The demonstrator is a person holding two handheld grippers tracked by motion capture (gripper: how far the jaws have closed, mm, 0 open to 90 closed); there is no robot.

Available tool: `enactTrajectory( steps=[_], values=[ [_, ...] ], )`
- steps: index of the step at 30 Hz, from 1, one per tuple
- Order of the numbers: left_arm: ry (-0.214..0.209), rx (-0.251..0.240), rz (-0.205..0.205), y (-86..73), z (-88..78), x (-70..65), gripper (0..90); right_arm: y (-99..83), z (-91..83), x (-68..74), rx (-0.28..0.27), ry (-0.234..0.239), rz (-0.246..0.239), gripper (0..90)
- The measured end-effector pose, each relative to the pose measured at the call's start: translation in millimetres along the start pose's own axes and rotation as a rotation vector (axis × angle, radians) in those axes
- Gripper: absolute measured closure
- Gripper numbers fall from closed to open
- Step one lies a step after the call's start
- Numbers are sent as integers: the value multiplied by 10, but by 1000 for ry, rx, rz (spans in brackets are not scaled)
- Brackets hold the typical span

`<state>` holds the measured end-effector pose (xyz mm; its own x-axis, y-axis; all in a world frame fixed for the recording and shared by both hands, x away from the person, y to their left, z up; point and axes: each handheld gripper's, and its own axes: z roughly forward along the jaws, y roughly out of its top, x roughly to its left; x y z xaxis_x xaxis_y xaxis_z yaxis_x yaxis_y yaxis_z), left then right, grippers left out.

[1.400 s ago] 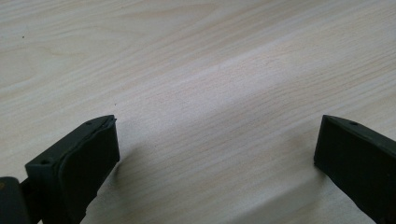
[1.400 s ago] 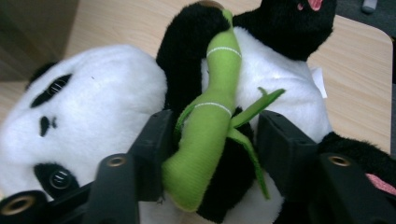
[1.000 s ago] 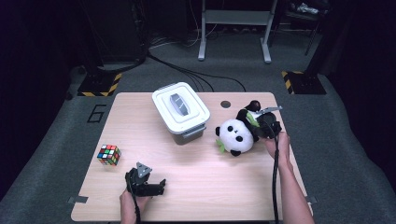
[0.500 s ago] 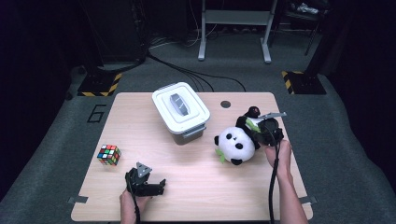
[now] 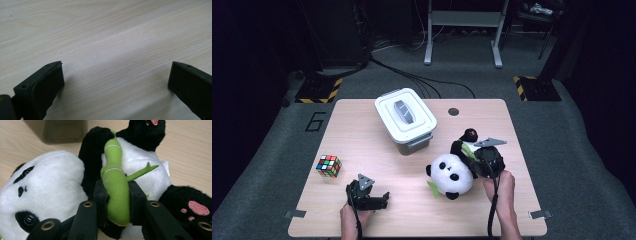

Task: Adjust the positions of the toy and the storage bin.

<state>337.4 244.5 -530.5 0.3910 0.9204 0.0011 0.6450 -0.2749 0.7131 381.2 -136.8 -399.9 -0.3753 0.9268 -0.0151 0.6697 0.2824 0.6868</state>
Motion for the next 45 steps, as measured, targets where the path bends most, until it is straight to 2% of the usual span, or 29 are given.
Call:
enactTrajectory(
  steps=[7, 10, 13, 15, 17, 19, 22, 23, 26, 30, 33, 34, 35, 39, 44, 45],
  values=[
    [-3, -2, -4, 0, 3, 0, 4, -150, 9, 273, 22, 36, -33, 722],
    [-3, -3, -6, 0, 5, -2, 3, -192, 66, 312, 25, 51, -43, 719],
    [-3, -2, -4, 0, 4, 0, 4, -241, 96, 337, 2, 57, -52, 693],
    [-2, 0, 4, 1, 2, 5, 4, -255, 94, 337, -5, 59, -65, 632],
    [3, -1, 3, 1, 0, 1, 3, -265, 67, 327, -17, 77, -60, 487],
    [9, -6, 4, -1, 2, -1, 3, -271, 26, 315, -34, 70, -85, 362],
    [10, -1, 7, -2, -7, 2, 3, -313, -64, 232, -84, 105, -78, 198],
    [16, -5, -4, -7, -5, -2, 3, -328, -102, 204, -93, 99, -74, 160],
    [35, -1, -21, -9, -16, 6, 1, -387, -213, 102, -124, 88, -68, 86],
    [34, 5, -34, 3, -69, 12, 3, -516, -268, -108, -140, 81, -46, 13],
    [21, -4, -39, 38, -120, -6, 3, -650, -271, -256, -154, 75, -15, 0],
    [21, -4, -39, 38, -120, -6, 3, -650, -271, -256, -154, 75, -15, 0],
    [1, -1, -38, 78, -151, -24, 3, -738, -269, -315, -153, 61, 4, 0],
    [-31, -27, -42, 168, -204, -119, 3, -908, -225, -425, -160, 19, 34, 0],
    [-82, -58, -24, 294, -284, -284, 0, -1134, -6, -626, -129, -11, 98, 0],
    [-98, -66, -26, 318, -294, -321, 0, -1183, 57, -672, -124, -13, 122, 0]
  ],
)
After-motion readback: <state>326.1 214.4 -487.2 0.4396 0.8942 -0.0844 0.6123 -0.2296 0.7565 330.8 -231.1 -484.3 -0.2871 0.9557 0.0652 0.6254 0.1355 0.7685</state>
